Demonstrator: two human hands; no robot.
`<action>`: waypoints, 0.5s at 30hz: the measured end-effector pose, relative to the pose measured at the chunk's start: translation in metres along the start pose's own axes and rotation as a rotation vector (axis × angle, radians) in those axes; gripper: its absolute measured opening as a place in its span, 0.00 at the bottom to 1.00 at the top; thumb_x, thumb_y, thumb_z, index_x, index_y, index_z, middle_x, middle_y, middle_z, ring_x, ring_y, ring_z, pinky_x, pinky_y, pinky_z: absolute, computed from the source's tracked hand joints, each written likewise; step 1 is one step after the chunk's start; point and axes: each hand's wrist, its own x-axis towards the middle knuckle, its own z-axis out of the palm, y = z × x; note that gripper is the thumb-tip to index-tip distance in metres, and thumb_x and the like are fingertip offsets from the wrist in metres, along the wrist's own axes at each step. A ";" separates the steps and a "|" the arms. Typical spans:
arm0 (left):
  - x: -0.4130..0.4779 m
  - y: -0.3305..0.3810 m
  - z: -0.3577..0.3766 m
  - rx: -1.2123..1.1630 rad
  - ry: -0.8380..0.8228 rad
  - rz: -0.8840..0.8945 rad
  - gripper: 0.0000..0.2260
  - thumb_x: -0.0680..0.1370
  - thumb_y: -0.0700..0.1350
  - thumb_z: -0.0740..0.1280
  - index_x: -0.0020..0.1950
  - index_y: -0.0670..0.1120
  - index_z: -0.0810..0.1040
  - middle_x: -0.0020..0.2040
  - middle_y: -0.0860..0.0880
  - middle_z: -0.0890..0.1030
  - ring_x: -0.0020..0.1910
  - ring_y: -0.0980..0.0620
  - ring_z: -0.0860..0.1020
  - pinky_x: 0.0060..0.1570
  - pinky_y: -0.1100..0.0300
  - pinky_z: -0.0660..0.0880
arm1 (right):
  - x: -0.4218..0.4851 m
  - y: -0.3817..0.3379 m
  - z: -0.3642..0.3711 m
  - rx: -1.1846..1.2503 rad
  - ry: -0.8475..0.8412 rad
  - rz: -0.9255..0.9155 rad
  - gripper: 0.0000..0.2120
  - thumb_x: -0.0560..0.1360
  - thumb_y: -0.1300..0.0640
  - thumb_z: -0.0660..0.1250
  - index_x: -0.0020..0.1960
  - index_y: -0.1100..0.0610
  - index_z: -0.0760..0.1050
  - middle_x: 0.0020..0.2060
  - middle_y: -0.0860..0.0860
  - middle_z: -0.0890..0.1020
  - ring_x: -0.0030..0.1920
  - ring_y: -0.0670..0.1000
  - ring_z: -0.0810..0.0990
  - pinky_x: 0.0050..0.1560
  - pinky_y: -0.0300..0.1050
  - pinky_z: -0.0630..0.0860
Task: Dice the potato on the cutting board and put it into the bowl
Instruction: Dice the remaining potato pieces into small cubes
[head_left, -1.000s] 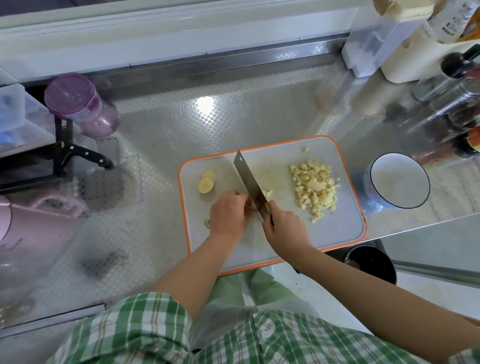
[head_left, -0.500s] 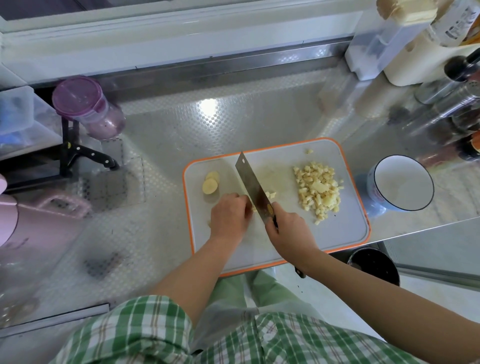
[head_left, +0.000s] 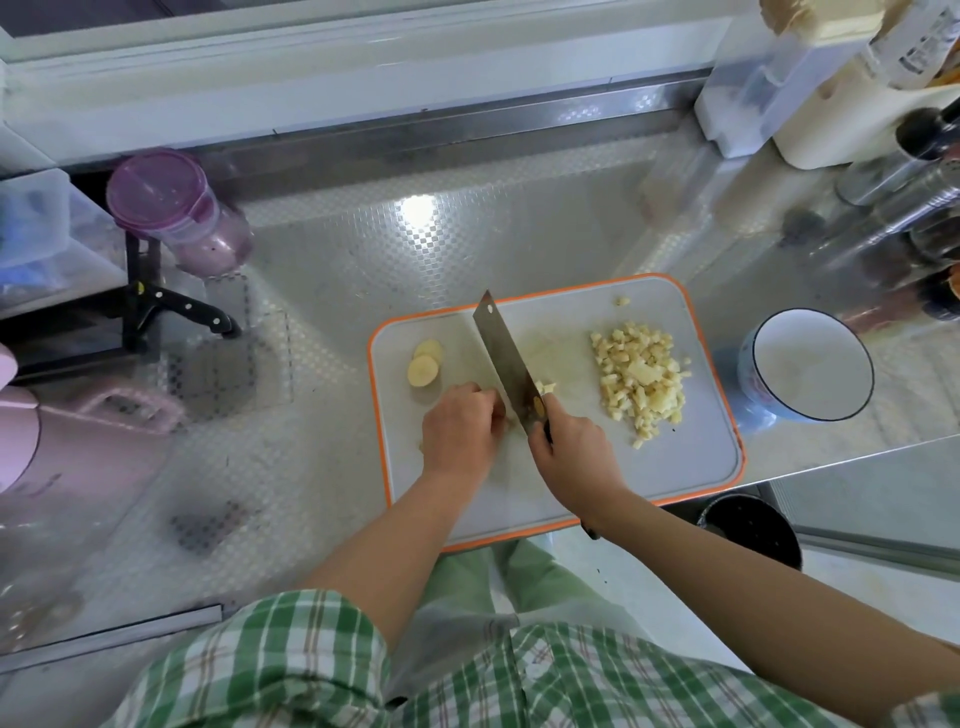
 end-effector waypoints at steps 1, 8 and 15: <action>-0.001 0.000 -0.001 -0.005 0.004 -0.008 0.05 0.75 0.49 0.69 0.45 0.48 0.80 0.43 0.49 0.78 0.44 0.48 0.76 0.41 0.53 0.76 | 0.002 0.000 -0.001 0.020 0.016 -0.003 0.04 0.80 0.58 0.56 0.51 0.58 0.66 0.26 0.52 0.70 0.30 0.61 0.72 0.30 0.49 0.64; -0.003 -0.003 -0.002 0.038 0.027 -0.005 0.07 0.77 0.49 0.66 0.46 0.48 0.82 0.43 0.49 0.78 0.44 0.47 0.76 0.39 0.55 0.74 | -0.006 0.001 -0.005 0.028 -0.006 -0.057 0.03 0.79 0.58 0.57 0.48 0.57 0.66 0.26 0.52 0.69 0.29 0.59 0.70 0.30 0.46 0.61; -0.002 0.000 0.001 0.022 0.017 -0.017 0.07 0.77 0.48 0.65 0.44 0.49 0.82 0.42 0.49 0.78 0.44 0.47 0.75 0.39 0.53 0.76 | -0.007 0.000 0.001 0.010 -0.039 -0.029 0.03 0.79 0.58 0.56 0.47 0.55 0.62 0.27 0.50 0.68 0.32 0.59 0.70 0.31 0.46 0.61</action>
